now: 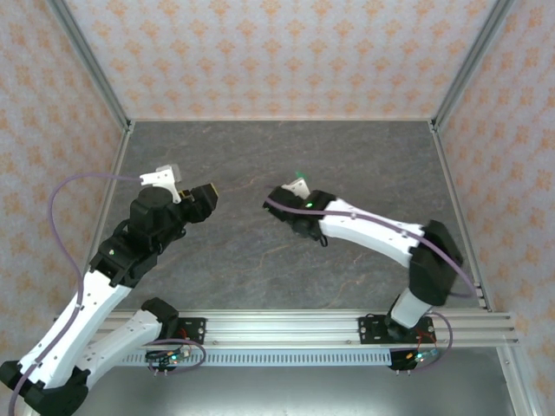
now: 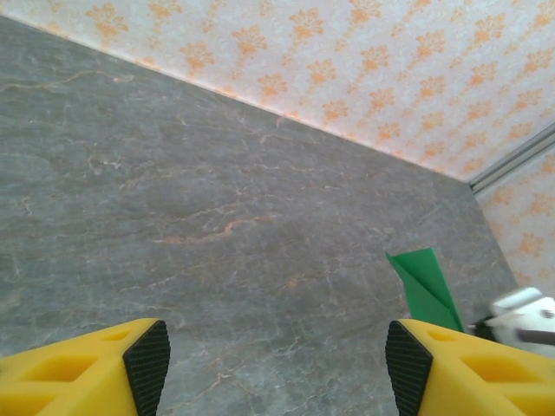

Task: Fold a paper plane with a square sheet of paper (fold left side to right side)
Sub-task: Turn over the paper at the center of the table.

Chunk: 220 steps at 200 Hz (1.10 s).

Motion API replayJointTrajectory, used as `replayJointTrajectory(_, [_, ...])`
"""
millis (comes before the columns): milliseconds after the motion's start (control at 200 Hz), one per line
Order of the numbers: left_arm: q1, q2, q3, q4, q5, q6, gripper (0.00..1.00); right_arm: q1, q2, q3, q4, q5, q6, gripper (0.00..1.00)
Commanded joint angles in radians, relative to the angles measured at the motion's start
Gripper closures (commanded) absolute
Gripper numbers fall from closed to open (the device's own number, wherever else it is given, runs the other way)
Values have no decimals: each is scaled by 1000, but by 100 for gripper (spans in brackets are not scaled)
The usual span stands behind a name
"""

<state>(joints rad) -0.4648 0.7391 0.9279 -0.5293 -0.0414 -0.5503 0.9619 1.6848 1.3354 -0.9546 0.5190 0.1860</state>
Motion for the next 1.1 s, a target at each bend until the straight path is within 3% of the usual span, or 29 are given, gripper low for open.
replayJointTrajectory(0, [-3, -22, -24, -27, 20, 38, 28, 31, 95, 52, -145, 235, 11, 89])
replayJointTrajectory(210, [-3, -41, -27, -26, 203, 102, 27, 52, 284, 105, -150, 270, 7, 87])
replayJointTrajectory(505, [-3, -66, -15, -34, 216, 116, 26, 68, 435, 159, -129, 165, -11, 82])
replayJointTrajectory(786, [-3, -42, -14, -41, 223, 118, 25, 73, 324, 55, 8, -110, -19, 50])
replayJointTrajectory(1001, [-3, 25, -32, -31, 256, 89, 22, 67, 36, -97, 137, -273, 22, 19])
replayJointTrajectory(1096, [-3, 92, -54, 10, 318, 63, 22, 32, -116, -173, 192, -322, 41, 10])
